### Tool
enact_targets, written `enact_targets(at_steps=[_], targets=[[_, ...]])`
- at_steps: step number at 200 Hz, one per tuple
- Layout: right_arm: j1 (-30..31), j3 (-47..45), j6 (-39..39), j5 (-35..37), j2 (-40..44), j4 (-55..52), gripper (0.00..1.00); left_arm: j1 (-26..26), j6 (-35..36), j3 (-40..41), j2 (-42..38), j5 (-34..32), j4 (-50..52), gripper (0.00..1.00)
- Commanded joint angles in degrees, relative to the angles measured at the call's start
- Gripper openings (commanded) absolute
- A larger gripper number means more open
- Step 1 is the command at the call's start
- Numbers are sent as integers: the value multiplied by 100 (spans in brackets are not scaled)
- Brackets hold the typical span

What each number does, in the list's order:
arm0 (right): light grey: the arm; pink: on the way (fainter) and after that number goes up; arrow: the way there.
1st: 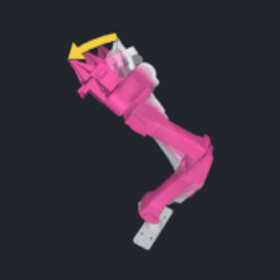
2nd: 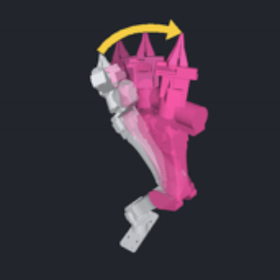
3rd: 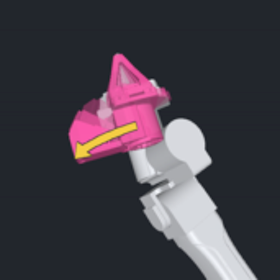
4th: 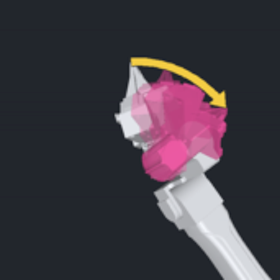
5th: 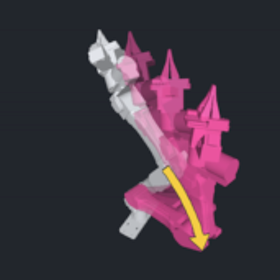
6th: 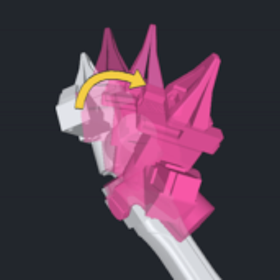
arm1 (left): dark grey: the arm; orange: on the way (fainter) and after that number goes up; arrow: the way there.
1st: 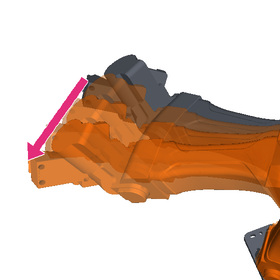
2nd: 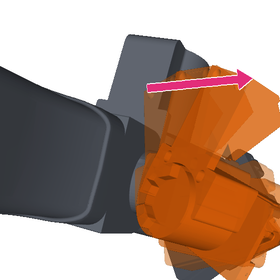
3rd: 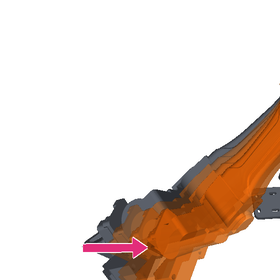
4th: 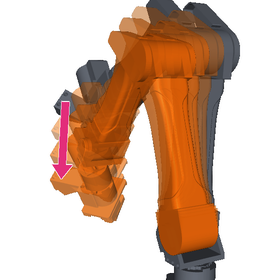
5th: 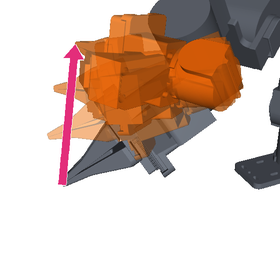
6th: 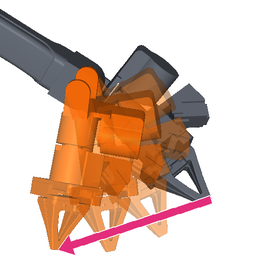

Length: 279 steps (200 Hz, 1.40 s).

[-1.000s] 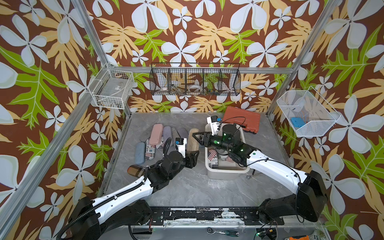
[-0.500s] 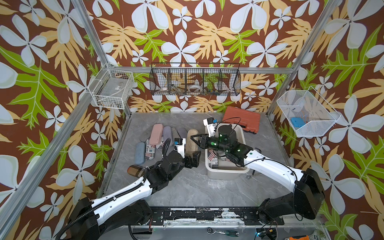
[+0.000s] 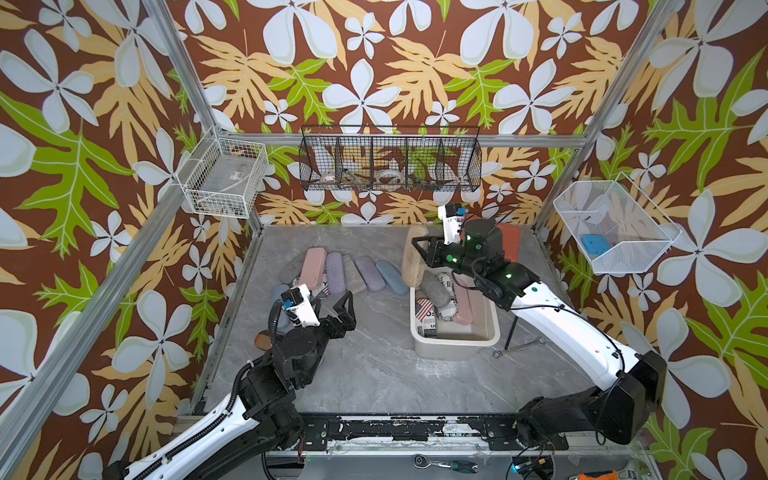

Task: Put the glasses cases into the storage boxes
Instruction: Pick up the glasses case at the center of the board, then place the glasses case in the storage box.

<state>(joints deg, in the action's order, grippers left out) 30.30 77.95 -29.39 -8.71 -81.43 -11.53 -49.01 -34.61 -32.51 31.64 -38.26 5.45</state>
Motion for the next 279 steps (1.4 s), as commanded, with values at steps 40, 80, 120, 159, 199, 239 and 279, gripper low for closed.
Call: enact_targets(at_steps=[40, 80, 120, 159, 199, 239, 279], targets=[[-455, -6, 1122, 2583, -116, -1826, 22, 17, 527, -371, 720, -583, 269, 100], [-705, -57, 1267, 3025, -624, -1985, 22, 97, 649, -473, 1068, -382, 224, 100], [-731, -213, 1370, 3071, -1173, -1910, 29, 243, 541, -412, 1003, -20, 281, 100], [-735, -184, 1307, 3218, -1613, -1941, 38, 330, 230, -387, 981, 76, 699, 100], [-720, -256, 1278, 3058, -1448, -1765, 58, 502, -396, -362, 1201, 199, 1159, 100], [-677, -426, 1216, 2691, -761, -1485, 61, 1052, -1433, -312, 1521, 410, 1835, 100], [-267, -816, 1163, 2341, 28, -1075, 70, 2179, -2005, 286, 1542, 1170, 2122, 100]])
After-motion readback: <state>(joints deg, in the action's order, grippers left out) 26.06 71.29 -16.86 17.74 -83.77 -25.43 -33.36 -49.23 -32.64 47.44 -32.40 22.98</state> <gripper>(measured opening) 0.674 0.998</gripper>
